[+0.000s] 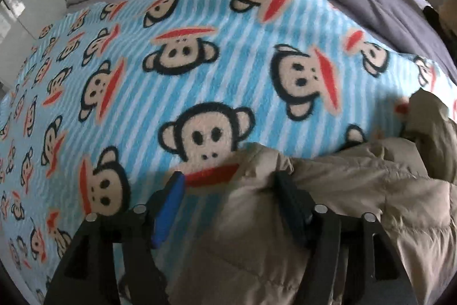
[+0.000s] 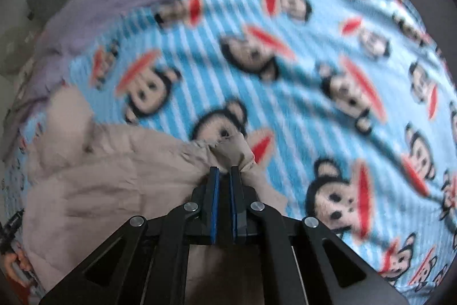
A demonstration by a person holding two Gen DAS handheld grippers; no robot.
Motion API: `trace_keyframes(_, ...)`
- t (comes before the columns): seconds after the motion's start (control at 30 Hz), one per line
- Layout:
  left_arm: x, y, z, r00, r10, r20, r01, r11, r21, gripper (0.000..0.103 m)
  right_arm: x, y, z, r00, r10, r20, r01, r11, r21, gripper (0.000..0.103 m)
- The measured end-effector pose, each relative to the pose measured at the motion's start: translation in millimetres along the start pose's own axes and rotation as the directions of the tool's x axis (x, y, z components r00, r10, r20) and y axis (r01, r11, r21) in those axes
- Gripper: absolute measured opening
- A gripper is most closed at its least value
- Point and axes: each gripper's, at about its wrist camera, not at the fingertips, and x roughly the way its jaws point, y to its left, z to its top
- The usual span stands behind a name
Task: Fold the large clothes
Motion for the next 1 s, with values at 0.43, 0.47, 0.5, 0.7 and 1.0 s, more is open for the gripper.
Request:
trace_keyframes(0.43,-83.9,-4.3,-38.3,1.000,0.008,-0.006,-0.007,0.997,0.070,0.067,-72.5,-11.9,-35.6,0.997,0.072,0.019,-0.073,0.993,0.090,0.010)
trace_keyframes(0.47,-89.8,-7.5,-47.9,1.000,0.000,-0.017,0.001,0.997,0.081,0.067,-78.0,-14.8,-46.5,0.997,0.081,0.011,-0.082,0.992,0.094,0.010)
trace_keyframes(0.5,-94.7,-9.6,-54.6,1.000,-0.003,-0.024,0.005,0.996,0.089,0.067,-82.5,-15.3,-57.8,0.996,0.092,0.002,-0.092,0.991,0.099,0.010)
trace_keyframes(0.7,-126.9,-30.1,-106.4,0.997,-0.045,-0.066,0.054,0.990,0.133,0.067,-100.0,-16.8,-117.3,0.987,0.143,-0.071,-0.134,0.984,0.120,0.011)
trace_keyframes(1.0,-158.2,-38.8,-157.3,0.995,-0.081,-0.052,0.088,0.986,0.140,0.102,-105.7,-14.1,-169.1,0.974,0.182,-0.136,-0.166,0.979,0.118,0.032)
